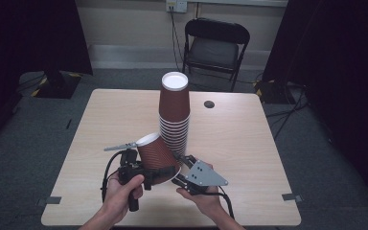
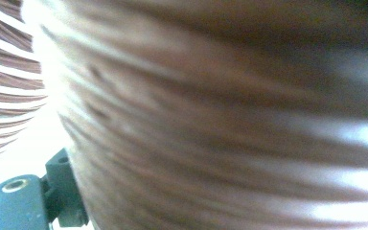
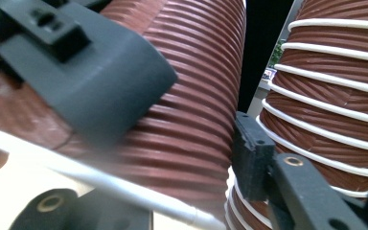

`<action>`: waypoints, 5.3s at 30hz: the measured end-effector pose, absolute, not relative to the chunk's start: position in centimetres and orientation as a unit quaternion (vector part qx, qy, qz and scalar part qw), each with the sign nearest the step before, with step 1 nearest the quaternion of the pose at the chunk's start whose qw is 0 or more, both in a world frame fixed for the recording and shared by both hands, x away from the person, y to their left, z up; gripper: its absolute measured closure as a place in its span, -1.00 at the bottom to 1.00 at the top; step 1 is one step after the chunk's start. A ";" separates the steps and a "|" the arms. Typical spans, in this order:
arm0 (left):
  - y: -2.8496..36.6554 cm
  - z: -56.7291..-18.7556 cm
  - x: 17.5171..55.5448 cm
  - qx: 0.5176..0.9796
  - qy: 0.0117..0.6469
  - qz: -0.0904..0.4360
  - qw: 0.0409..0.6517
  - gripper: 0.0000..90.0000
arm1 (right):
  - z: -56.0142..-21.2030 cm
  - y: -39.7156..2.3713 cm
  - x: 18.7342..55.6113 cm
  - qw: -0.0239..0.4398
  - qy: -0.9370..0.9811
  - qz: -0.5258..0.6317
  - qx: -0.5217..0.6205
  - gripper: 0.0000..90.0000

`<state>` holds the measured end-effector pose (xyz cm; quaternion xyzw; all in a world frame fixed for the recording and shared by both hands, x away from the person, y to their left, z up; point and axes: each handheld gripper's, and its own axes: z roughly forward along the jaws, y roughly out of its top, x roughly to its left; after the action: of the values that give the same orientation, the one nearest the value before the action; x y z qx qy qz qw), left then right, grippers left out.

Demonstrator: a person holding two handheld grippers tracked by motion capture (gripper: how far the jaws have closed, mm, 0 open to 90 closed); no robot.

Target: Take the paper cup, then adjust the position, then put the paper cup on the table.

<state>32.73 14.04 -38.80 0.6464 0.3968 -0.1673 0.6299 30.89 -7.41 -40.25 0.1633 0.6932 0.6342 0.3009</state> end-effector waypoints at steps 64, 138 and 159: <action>16.6 -37.8 34.1 0.635 0.378 -0.040 0.673 -0.70 | -40.3 -9.2 30.1 0.246 0.728 0.605 0.210 0.91; 11.1 -42.3 31.3 0.876 0.088 0.117 0.460 -0.67 | -41.5 -16.0 34.7 -0.063 0.860 0.398 0.312 0.91; 7.0 -42.7 30.4 0.898 -0.027 0.144 0.415 -0.81 | -41.3 -14.6 35.3 -0.118 0.875 0.344 0.319 0.92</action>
<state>30.37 6.95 -42.65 0.8978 -0.0274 0.1440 0.4152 35.30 -14.63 -41.28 0.3188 0.8753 0.3440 -0.1176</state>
